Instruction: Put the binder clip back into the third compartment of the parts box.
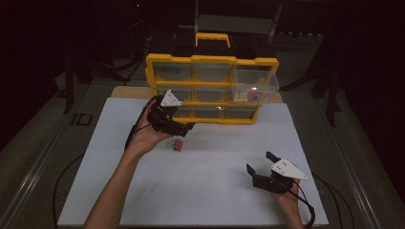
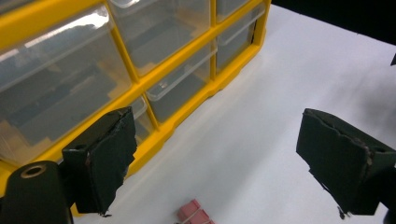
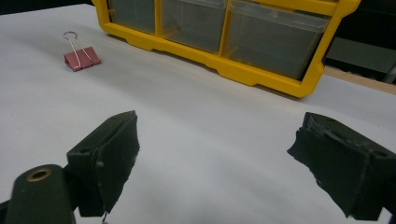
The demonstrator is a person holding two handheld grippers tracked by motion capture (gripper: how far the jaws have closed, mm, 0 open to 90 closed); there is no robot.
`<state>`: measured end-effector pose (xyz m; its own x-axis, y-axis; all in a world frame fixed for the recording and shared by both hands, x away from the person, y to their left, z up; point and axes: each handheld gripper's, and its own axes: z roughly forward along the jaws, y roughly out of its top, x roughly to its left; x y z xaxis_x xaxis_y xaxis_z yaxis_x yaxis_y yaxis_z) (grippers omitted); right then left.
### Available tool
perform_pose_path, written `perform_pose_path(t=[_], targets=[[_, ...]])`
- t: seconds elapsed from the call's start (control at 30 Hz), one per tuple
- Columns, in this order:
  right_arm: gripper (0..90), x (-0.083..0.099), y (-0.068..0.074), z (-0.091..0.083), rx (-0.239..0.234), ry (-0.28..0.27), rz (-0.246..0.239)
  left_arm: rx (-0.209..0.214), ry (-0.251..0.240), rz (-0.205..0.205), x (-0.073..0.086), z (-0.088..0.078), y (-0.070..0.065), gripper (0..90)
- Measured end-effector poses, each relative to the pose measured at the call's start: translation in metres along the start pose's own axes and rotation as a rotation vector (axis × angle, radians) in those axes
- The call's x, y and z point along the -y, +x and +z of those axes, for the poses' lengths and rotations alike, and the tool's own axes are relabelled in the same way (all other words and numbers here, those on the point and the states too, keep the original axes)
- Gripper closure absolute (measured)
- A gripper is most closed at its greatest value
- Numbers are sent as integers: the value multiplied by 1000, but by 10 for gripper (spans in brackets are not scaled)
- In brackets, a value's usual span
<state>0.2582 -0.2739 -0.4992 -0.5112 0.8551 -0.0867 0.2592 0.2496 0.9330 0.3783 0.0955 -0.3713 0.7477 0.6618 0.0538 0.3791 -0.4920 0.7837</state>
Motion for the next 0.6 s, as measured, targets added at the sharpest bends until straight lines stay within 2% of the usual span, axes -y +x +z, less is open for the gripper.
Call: perform_pose_path(t=[0.6], targets=[[125, 0, 0, 0, 1, 2, 0, -18, 25, -53, 26, 10, 5, 122]])
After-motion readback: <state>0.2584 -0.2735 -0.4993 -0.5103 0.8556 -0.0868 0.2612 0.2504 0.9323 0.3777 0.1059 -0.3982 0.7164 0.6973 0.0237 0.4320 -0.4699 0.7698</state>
